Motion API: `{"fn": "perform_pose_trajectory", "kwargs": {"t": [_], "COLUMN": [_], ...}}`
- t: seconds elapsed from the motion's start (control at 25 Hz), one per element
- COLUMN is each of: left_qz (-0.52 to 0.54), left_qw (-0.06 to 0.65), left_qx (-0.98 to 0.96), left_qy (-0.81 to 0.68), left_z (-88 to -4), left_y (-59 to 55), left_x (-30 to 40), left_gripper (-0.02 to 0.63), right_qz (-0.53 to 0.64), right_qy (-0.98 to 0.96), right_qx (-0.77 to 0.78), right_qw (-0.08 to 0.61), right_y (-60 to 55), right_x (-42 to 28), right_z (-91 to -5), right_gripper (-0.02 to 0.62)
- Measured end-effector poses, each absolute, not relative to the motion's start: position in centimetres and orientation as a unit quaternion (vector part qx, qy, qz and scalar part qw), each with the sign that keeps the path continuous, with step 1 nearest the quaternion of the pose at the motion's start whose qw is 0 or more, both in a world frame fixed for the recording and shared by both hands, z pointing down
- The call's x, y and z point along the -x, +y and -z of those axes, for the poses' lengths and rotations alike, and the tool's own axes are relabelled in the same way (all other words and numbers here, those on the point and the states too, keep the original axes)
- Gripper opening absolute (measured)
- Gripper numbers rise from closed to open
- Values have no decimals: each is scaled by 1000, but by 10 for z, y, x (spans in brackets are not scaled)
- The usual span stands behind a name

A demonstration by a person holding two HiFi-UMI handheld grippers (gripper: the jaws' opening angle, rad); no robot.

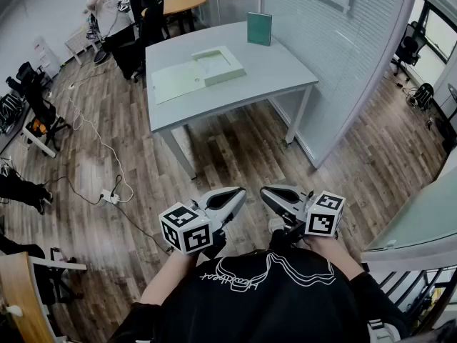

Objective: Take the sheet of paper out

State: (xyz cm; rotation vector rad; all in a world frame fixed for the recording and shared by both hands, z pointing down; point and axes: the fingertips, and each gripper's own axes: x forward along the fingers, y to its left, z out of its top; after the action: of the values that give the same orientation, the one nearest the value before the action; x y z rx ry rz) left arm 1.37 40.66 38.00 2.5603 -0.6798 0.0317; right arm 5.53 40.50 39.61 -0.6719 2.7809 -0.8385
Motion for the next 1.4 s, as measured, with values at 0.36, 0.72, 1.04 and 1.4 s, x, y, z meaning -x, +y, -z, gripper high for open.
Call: {"fn": "perform_pose_trajectory", "kwargs": {"t": [0.36, 0.72, 1.04, 1.4], "left_qz": [-5, -7, -12, -15], "left_qw": [239, 232, 232, 236], "left_qx": [-939, -942, -937, -930], "left_qy": [-249, -241, -260, -281], "left_z": [-369, -365, -367, -365], "left_y": [409, 404, 368, 268], "left_x": [-11, -22, -26, -42], "left_gripper": [12, 12, 12, 12], "right_qz": [270, 255, 260, 265], "right_qy": [933, 932, 936, 941], "right_qx": [226, 241, 220, 191], "right_qw": [73, 88, 91, 87], "right_y": [408, 401, 363, 263], "right_x": [-52, -69, -70, -82], "right_z": [-385, -369, -374, -372], "right_gripper": [9, 9, 9, 9]}}
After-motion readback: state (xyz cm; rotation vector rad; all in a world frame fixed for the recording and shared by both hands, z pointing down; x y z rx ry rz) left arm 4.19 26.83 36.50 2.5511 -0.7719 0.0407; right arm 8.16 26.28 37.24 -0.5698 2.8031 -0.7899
